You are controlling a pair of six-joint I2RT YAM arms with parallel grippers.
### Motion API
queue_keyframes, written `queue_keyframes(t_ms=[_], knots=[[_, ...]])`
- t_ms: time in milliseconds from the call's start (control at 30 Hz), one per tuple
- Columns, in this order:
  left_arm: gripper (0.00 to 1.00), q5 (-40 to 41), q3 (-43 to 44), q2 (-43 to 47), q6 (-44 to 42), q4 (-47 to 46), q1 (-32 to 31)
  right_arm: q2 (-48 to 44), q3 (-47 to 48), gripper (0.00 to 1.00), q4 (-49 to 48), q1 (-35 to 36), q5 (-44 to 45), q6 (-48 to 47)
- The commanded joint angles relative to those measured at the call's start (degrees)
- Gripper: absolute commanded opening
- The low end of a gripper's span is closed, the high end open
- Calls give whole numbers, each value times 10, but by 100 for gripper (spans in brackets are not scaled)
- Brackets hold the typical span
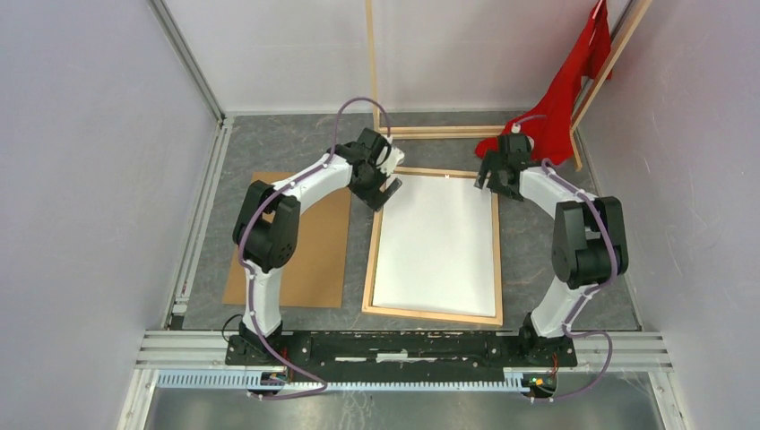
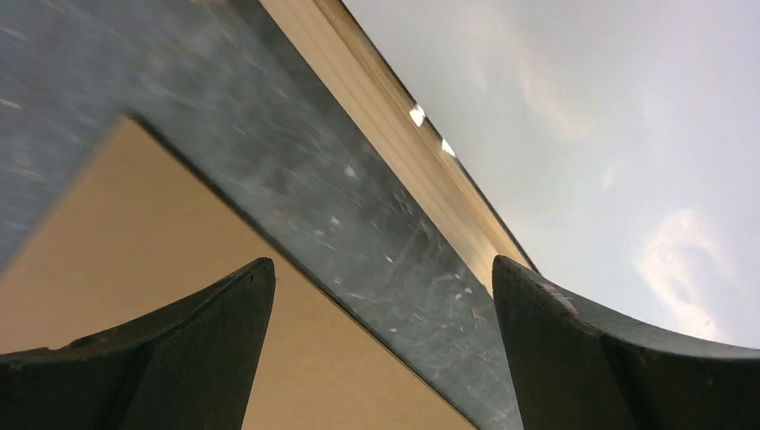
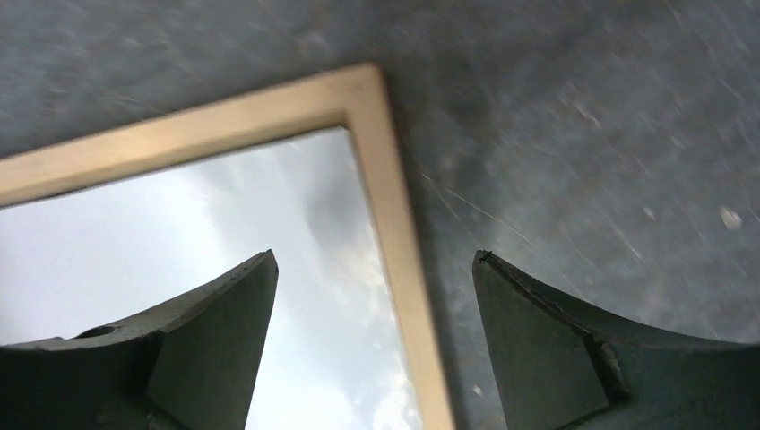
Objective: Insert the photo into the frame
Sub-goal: Adjust the photo frame item on the photo frame, then pick up the photo frame from the center of the board.
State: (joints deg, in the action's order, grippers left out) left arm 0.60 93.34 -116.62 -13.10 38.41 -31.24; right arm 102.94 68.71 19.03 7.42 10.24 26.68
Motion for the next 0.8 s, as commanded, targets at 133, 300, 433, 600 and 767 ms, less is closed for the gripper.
queue_keyframes(t_ms=[133,300,433,600,767], knots=[[93,-40,-34,-16,20,-23,2,-58,-132,93,-43,-11,-11,25],[87,-41,-48,-36,22,-33,2,-70,-196,93,-76,-11,-161,40],[78,-59,-57,-41,23,-37,3,-114,-246,93,-104,-12,-236,56],[67,-127,-20,-31,21,9,19,-157,-262,93,-81,-20,-231,45],[71,-176,50,-9,11,63,64,-175,-285,95,-66,-49,-212,28]])
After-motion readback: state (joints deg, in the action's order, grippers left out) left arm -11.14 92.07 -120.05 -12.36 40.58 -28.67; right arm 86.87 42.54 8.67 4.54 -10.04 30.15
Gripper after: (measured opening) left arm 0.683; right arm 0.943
